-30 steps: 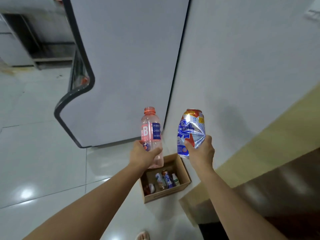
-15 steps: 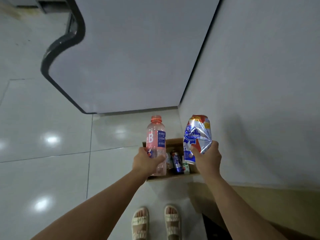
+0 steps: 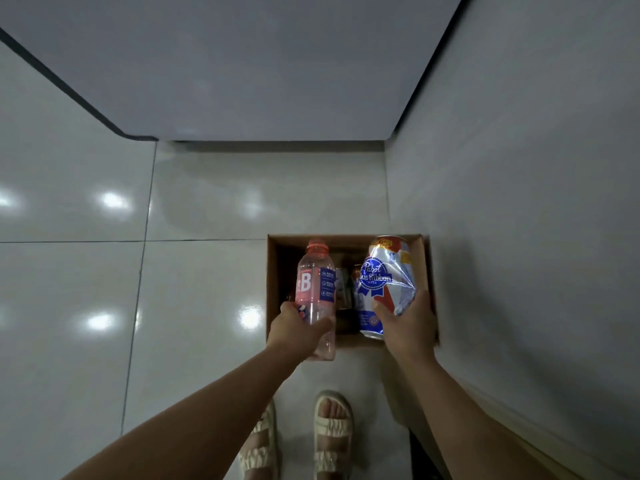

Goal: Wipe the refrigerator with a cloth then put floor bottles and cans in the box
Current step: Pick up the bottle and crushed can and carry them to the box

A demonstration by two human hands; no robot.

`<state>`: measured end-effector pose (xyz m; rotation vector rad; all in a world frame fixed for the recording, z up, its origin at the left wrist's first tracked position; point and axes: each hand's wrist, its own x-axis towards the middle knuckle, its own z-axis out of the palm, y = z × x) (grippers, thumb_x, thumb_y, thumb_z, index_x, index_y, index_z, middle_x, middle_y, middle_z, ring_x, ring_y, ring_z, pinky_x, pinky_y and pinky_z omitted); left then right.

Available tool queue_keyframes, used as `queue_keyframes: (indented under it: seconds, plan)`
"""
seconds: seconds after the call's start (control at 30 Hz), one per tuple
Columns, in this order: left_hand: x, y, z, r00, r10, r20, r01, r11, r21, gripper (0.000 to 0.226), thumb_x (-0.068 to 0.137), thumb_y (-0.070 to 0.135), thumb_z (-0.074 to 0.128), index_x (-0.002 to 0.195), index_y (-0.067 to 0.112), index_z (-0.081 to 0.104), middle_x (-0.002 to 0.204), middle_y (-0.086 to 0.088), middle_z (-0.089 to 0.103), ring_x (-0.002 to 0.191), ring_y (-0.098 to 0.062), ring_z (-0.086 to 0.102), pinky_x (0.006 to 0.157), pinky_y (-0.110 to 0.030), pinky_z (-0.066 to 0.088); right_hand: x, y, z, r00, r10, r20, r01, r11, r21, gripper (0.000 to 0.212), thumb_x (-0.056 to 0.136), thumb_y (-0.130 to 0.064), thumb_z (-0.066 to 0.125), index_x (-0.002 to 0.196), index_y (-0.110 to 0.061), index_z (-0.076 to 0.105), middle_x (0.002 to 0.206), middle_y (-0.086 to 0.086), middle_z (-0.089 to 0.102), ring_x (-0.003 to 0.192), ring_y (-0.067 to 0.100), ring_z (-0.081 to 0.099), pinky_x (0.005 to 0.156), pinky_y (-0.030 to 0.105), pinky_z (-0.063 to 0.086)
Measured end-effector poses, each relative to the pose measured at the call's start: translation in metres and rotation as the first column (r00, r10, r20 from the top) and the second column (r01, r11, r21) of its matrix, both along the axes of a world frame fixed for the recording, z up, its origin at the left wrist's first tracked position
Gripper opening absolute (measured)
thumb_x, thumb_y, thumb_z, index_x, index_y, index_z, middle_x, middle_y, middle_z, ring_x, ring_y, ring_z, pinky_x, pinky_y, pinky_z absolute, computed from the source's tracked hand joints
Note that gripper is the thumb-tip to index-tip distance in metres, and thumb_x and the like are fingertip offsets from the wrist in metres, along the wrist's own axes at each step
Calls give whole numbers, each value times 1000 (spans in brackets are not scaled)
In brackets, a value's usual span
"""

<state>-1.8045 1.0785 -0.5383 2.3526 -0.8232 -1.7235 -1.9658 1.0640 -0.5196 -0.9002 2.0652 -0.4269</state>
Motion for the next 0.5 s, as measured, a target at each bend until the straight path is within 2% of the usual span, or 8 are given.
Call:
queue_keyframes:
  seconds: [0.13, 0.2, 0.27, 0.37, 0.43, 0.5]
  plan:
    - [-8, -6, -76, 1000, -29, 9, 29, 1000, -2, 69, 78, 37, 70, 131, 11, 34, 122, -10, 56, 103, -26, 61, 84, -41, 55, -3, -2, -74, 1000, 20, -16, -20, 999, 41, 55, 80, -20, 73, 123, -3, 42, 125, 16, 56, 109, 30, 59, 79, 34, 50]
    - [-13, -10, -114, 999, -40, 20, 41, 999, -6, 73, 79, 38, 69, 135, 11, 31, 124, -11, 55, 105, -27, 60, 87, -40, 53, -4, -3, -110, 999, 46, -21, -45, 997, 66, 57, 79, -18, 73, 124, -3, 42, 126, 17, 55, 111, 31, 57, 81, 32, 49]
    - [-17, -12, -150, 1000, -10, 30, 10, 1000, 5, 76, 79, 38, 68, 138, 11, 28, 126, -11, 53, 108, -28, 58, 83, -34, 50, -5, -5, -143, 997, 72, -19, -70, 994, 78, 60, 77, -15, 75, 126, -2, 42, 127, 17, 54, 114, 31, 55, 84, 32, 47]
    - [-24, -13, -199, 997, 66, 29, -66, 998, 16, 78, 79, 38, 69, 140, 13, 27, 125, -11, 53, 106, -28, 57, 75, -33, 45, -6, -12, -188, 994, 113, -14, -111, 988, 103, 69, 76, -17, 76, 132, -4, 38, 133, 15, 50, 121, 30, 51, 95, 41, 48]
    - [-28, -14, -224, 997, 70, 37, -71, 997, 7, 76, 79, 38, 69, 138, 13, 29, 124, -12, 54, 103, -26, 57, 74, -33, 44, -6, -17, -214, 994, 110, -10, -107, 986, 128, 69, 77, -16, 76, 133, -7, 37, 134, 13, 49, 122, 30, 50, 96, 40, 48]
    - [-31, -16, -246, 996, 60, 60, -60, 998, -4, 74, 78, 39, 69, 135, 12, 31, 125, -13, 53, 105, -27, 57, 75, -33, 44, -5, -21, -235, 995, 98, -1, -97, 982, 162, 64, 77, -12, 75, 130, -8, 39, 133, 13, 50, 121, 30, 51, 87, 34, 47]
